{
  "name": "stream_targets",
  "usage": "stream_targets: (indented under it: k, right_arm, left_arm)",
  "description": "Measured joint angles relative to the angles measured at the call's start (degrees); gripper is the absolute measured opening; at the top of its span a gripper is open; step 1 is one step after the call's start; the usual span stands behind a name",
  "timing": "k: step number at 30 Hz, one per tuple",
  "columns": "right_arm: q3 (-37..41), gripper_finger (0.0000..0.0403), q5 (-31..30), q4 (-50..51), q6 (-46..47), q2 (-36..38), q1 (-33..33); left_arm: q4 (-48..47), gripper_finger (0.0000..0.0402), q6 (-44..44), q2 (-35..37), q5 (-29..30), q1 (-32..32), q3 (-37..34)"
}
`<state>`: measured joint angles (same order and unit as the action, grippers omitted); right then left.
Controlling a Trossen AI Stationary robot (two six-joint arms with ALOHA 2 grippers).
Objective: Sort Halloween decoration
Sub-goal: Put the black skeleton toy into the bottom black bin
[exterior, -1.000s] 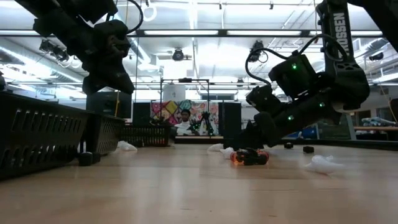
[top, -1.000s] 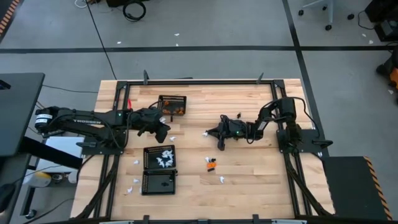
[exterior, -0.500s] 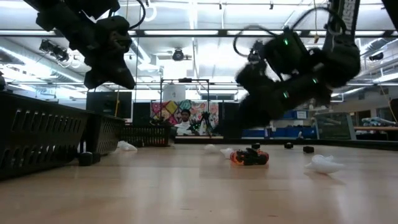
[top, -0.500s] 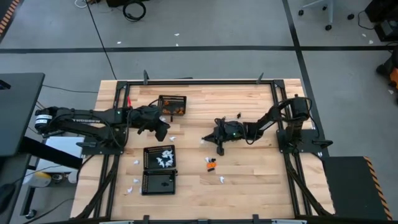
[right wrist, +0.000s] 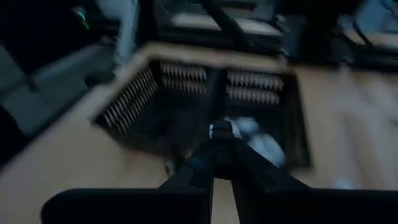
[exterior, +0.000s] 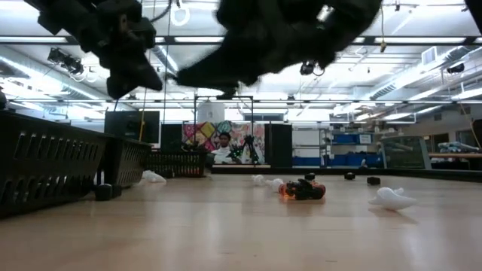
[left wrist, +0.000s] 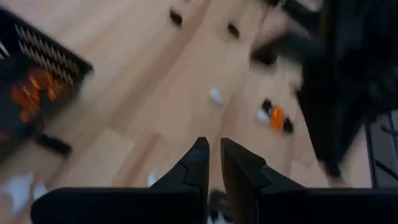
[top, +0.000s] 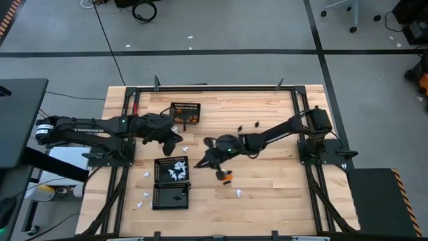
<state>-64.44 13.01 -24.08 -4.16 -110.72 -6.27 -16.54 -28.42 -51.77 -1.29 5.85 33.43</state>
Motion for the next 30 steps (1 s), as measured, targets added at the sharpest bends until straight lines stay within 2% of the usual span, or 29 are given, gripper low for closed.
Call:
stream_targets:
  k: [3, 10, 19, 22, 30]
  right_arm:
    - [-6.2, 0.0042, 2.0, 3.1, 1.5, -4.4, -1.4]
    - [-22.0, 0.0041, 2.3, 10.2, 2.0, -14.4, -5.6]
    - [-41.1, 0.0047, 3.3, 21.3, 7.6, -28.0, -7.2]
    - [-44.5, 0.0063, 3.5, 23.0, 9.4, -30.1, -7.2]
    - [-45.0, 0.0136, 0.6, 25.3, 9.2, -29.5, -6.7]
  left_arm:
    - [0.4, 0.0050, 0.5, 2.4, 1.0, 0.1, -1.5]
    - [0.3, 0.0050, 0.1, 7.2, 2.0, -1.0, -3.2]
    - [0.0, 0.0050, 0.9, 11.1, 3.3, -0.4, -5.4]
    - [0.2, 0.0050, 0.8, 12.4, 3.3, -0.8, -5.6]
    - [-0.3, 0.0050, 1.4, 13.3, 3.2, -1.3, -5.6]
